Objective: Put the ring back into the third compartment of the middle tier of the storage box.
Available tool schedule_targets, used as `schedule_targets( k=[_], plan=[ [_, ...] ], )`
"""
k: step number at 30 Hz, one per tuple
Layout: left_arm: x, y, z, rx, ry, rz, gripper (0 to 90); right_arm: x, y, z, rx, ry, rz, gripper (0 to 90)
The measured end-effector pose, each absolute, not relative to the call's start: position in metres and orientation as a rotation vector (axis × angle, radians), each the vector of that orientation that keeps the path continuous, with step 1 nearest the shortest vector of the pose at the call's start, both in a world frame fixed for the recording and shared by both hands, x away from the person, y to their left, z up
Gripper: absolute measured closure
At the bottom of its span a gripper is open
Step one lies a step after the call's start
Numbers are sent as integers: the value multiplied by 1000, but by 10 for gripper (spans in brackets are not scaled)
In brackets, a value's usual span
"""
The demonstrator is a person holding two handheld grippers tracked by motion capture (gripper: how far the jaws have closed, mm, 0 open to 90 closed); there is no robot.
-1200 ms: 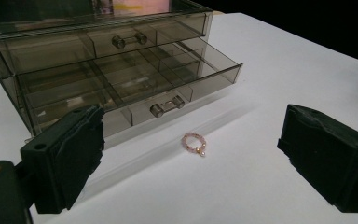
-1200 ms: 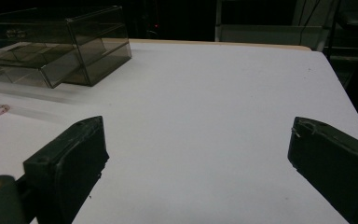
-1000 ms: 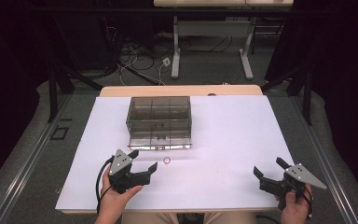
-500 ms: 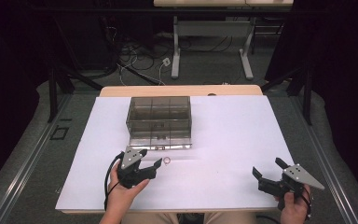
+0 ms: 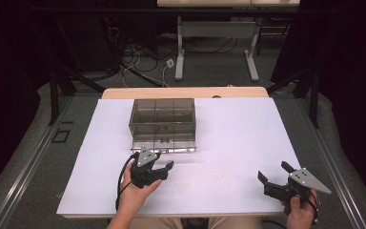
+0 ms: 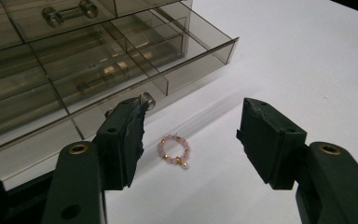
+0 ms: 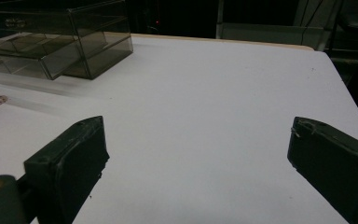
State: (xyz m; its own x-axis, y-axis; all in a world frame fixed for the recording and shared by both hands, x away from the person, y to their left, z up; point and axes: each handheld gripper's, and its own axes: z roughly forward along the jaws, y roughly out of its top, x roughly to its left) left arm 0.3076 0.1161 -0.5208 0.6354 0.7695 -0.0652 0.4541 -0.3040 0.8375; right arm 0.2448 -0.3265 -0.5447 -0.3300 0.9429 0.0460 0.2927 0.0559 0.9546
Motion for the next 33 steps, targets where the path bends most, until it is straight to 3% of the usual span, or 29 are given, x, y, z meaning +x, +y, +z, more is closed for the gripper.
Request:
schedule_targets(
  k=[17,33],
  plan=[
    [318,98,-523,2031,974,434,478,246,-327,-547,1250,1696,1301,42],
    [330,93,-526,1995,1125,237,591,247,-327,-549,1254,1702,1296,42]
  ],
)
